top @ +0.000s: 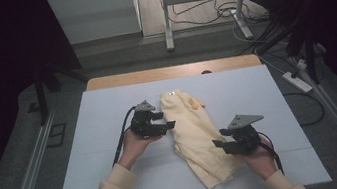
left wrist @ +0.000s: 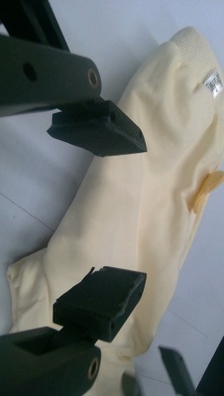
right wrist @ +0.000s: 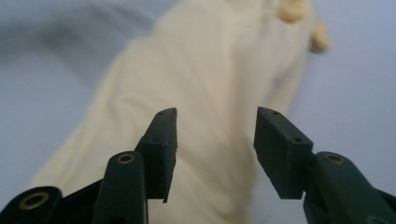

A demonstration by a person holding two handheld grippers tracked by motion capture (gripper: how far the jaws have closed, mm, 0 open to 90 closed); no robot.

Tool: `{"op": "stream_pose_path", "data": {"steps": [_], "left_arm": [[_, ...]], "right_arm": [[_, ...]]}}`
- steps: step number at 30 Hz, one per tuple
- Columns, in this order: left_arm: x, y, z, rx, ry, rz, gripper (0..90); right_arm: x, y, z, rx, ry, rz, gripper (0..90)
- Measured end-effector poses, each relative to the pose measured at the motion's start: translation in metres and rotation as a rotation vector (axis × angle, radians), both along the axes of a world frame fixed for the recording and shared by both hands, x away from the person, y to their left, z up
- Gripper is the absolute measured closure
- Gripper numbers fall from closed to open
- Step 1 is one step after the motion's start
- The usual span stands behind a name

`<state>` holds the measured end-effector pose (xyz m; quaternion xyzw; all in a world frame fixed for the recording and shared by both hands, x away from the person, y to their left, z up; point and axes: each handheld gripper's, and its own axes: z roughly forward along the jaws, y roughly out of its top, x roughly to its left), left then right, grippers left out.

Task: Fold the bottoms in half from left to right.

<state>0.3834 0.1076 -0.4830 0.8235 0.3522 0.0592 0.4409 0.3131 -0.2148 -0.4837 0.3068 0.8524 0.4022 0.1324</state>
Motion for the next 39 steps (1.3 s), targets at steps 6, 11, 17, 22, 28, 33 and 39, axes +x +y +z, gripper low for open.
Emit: {"op": "stream_pose_path", "data": {"steps": [6,11,17,22,28,33,39], "left_arm": [[0.000,-0.001,0.000,0.005,0.002,-0.007,32.0],[0.000,-0.001,-0.001,0.004,0.003,-0.009,32.0],[-0.001,-0.001,0.000,0.002,0.002,-0.008,31.8],[0.000,-0.001,-0.001,0.004,0.007,-0.007,31.4],[0.000,0.000,-0.001,0.003,0.006,-0.006,31.2],[0.001,0.003,0.000,-0.007,0.004,0.004,31.2],[0.000,0.003,0.000,-0.003,0.003,0.000,31.1]], "right_arm": [[-0.015,0.026,-0.002,-0.008,0.031,0.117,43.7],[-0.026,0.039,-0.009,-0.043,0.057,0.163,42.7],[-0.024,0.040,-0.024,-0.091,0.122,0.150,56.2],[-0.026,0.038,-0.019,-0.089,0.114,0.158,78.7],[-0.031,0.040,-0.008,-0.022,0.093,0.178,82.5],[-0.036,0.047,-0.004,0.004,0.076,0.206,82.5],[-0.033,0.050,-0.016,0.001,0.121,0.215,80.2]]}}
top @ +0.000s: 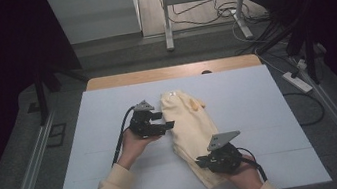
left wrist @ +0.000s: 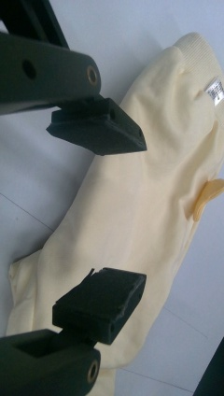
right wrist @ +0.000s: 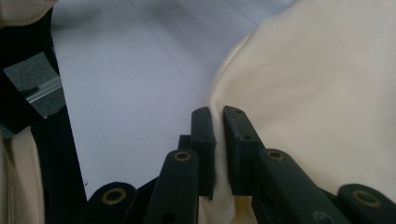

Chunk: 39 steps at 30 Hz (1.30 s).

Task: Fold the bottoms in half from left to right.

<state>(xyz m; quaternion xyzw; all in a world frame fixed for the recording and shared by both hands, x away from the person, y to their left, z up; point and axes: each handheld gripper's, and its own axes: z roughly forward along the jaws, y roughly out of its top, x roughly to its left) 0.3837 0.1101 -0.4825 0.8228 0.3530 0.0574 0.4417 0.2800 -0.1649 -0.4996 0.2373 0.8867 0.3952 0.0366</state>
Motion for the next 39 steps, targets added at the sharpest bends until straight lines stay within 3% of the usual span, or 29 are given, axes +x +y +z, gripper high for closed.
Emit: {"op": "stream_pose_path", "data": {"steps": [6,11,13,24,33,39], "left_arm": [[0.000,0.000,-0.002,0.012,0.014,-0.005,30.6],[-0.006,0.003,0.000,0.020,0.012,-0.007,30.2],[-0.010,0.006,0.001,0.025,0.009,-0.006,30.2],[-0.033,0.030,-0.005,0.021,0.027,0.017,30.1],[-0.055,0.051,-0.009,0.026,0.023,0.027,30.1],[-0.061,0.061,-0.010,0.009,0.025,0.041,30.2]], "right_arm": [[0.000,-0.003,0.002,0.015,-0.035,0.000,56.8],[0.006,-0.017,0.009,0.060,-0.064,-0.068,46.0],[0.010,-0.023,0.012,0.079,-0.069,-0.097,44.2],[0.028,-0.054,0.011,0.071,-0.082,-0.221,39.9],[0.037,-0.064,0.006,0.047,-0.080,-0.266,38.9],[0.041,-0.067,0.003,0.013,-0.081,-0.289,37.7]]}}
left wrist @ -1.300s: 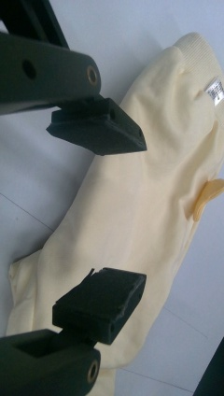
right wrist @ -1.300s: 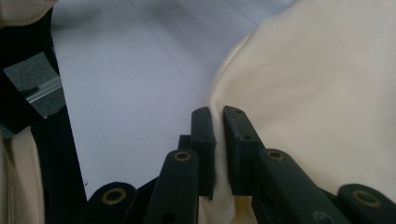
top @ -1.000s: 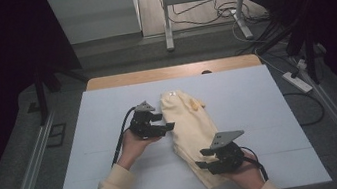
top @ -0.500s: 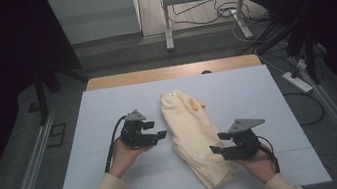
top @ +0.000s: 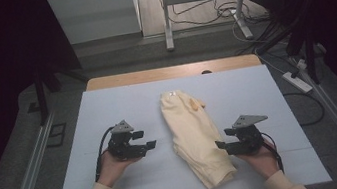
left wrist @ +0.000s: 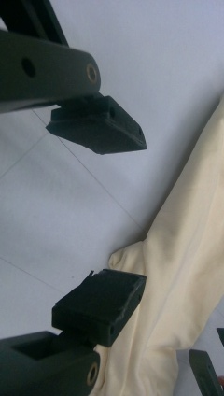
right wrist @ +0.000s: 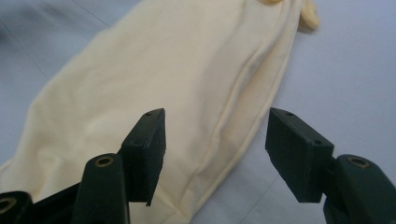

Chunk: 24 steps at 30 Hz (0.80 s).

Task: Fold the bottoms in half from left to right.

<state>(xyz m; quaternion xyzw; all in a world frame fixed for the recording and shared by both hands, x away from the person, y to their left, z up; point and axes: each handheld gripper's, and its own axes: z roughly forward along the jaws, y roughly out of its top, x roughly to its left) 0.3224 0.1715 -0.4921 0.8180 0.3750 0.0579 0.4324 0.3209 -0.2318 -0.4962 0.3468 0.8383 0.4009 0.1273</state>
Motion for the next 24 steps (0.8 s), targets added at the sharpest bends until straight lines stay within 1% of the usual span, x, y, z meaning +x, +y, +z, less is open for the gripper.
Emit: {"op": "stream_pose_path", "data": {"steps": [4,7,9,14,17,20,22,24], "left_arm": [[-0.001,0.004,0.000,-0.003,-0.002,0.005,30.3],[0.000,0.005,0.000,-0.009,0.004,0.007,30.3],[0.000,0.004,0.000,-0.010,0.002,0.006,30.2],[0.001,0.004,-0.002,-0.006,0.005,0.004,30.2],[0.000,0.005,-0.001,-0.011,0.004,0.005,30.2],[0.001,0.004,-0.002,-0.010,0.008,0.005,30.2],[0.001,0.004,-0.002,-0.007,0.007,0.001,30.2],[0.000,0.003,-0.002,-0.004,0.006,0.001,30.1]], "right_arm": [[0.001,-0.001,-0.003,-0.017,0.011,0.000,37.4],[0.000,0.002,-0.005,-0.050,0.002,0.001,37.4],[0.000,0.004,-0.006,-0.061,0.003,0.010,37.2],[-0.001,0.007,-0.009,-0.083,0.023,0.017,36.2],[-0.001,0.010,-0.012,-0.118,0.021,0.024,36.1],[-0.001,0.014,-0.017,-0.166,0.038,0.034,35.2],[-0.001,0.016,-0.018,-0.166,0.051,0.037,35.3],[-0.002,0.017,-0.018,-0.174,0.047,0.039,36.5]]}}
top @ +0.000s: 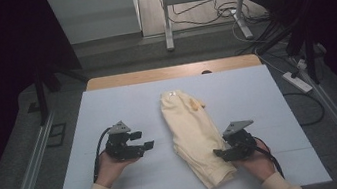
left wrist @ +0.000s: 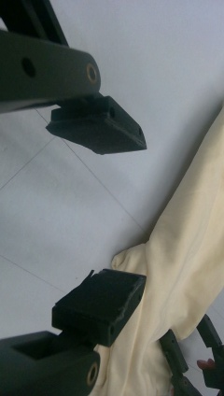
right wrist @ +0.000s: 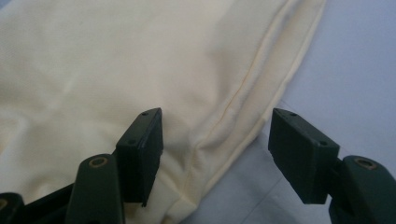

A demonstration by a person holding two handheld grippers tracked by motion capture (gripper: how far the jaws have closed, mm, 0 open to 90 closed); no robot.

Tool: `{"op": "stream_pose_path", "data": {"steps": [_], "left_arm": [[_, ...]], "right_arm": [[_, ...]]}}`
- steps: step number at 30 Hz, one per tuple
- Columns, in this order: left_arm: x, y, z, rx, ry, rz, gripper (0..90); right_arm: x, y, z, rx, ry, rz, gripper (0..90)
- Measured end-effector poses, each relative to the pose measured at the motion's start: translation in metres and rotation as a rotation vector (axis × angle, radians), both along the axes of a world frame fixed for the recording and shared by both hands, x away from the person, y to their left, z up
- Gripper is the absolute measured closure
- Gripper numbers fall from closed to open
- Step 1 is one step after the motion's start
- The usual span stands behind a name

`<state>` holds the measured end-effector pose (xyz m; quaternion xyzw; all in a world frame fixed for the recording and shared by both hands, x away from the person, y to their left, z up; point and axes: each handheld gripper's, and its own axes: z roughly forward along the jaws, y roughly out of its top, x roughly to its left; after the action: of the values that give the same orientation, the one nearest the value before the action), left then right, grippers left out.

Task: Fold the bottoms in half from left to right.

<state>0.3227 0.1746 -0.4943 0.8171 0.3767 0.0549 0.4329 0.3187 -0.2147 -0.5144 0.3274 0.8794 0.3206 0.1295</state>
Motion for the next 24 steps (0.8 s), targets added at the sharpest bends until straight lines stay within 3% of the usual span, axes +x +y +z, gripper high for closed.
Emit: {"op": "stream_pose_path", "data": {"steps": [5,10,14,19,24], "left_arm": [[-0.001,0.000,0.001,-0.002,-0.018,0.003,30.2],[0.000,0.000,0.001,-0.001,-0.015,0.005,30.2],[0.000,-0.001,0.000,0.000,-0.014,0.004,30.2],[0.000,-0.001,-0.001,0.002,-0.008,0.004,30.2],[0.001,-0.001,-0.001,0.001,-0.007,0.005,30.1]], "right_arm": [[0.001,-0.001,0.000,0.043,0.073,0.031,51.2],[0.000,-0.001,0.000,0.072,0.112,0.055,65.3],[-0.002,0.000,0.000,0.080,0.116,0.063,71.3],[-0.007,0.005,0.000,0.070,0.088,0.080,74.4],[-0.011,0.010,0.000,0.098,0.100,0.106,76.5]]}}
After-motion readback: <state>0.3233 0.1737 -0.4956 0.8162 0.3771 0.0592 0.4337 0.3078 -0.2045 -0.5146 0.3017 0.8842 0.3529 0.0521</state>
